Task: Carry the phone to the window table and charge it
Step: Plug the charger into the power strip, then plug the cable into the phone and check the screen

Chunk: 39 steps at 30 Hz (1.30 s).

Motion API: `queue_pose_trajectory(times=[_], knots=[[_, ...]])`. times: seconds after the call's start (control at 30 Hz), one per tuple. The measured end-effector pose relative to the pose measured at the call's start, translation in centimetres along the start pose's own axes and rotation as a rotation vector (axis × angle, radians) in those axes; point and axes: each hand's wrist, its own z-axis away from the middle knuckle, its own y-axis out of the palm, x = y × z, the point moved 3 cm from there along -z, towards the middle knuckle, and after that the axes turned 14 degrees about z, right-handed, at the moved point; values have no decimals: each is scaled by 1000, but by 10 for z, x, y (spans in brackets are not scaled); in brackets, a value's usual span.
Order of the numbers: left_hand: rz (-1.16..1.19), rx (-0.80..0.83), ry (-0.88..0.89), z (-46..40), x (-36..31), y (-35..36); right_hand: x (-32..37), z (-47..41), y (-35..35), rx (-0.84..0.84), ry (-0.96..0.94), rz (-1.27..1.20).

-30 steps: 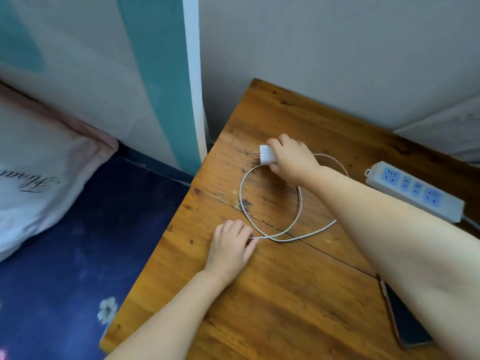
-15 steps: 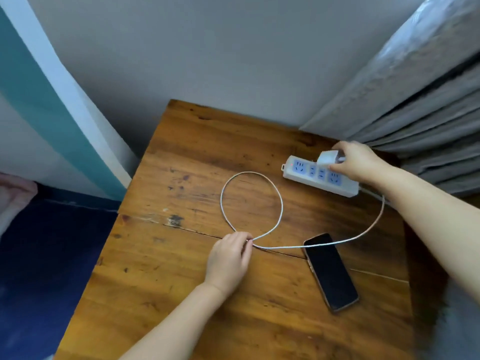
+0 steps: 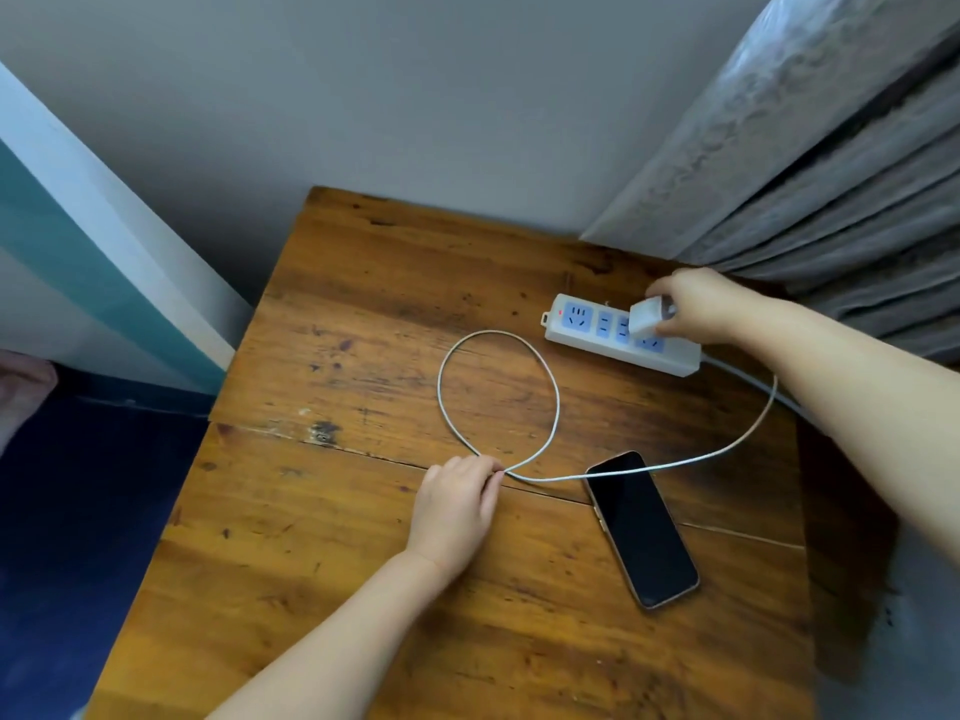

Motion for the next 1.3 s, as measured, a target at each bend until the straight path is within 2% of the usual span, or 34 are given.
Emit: queue_pose_trajectory(times=[0.77, 0.87, 0.93, 0.97, 1.03, 1.07, 1.13, 1.2, 1.3], knots=[[39, -20, 5, -4, -15, 5, 48, -12, 2, 91, -35, 345], [35, -36, 37, -7, -26, 0, 50, -1, 0, 29, -54, 463], [41, -56, 47, -10, -31, -3, 58, 15, -1, -111, -82, 525], [41, -67, 51, -12, -33, -4, 67, 28, -3, -197, -118, 438], [30, -63, 52, -12, -35, -2, 91, 61, 0, -292, -252, 84], [17, -47, 55, -13, -38, 0, 103, 80, 5, -249, -324, -130], [-13, -11, 57, -12, -43, 5, 118, 114, 19, -42, -388, -426], [13, 10, 64, -11, -52, 11, 114, 134, 37, 73, -356, -573], [110, 55, 34, -5, -63, 22, 98, 144, 59, 118, -302, -644]])
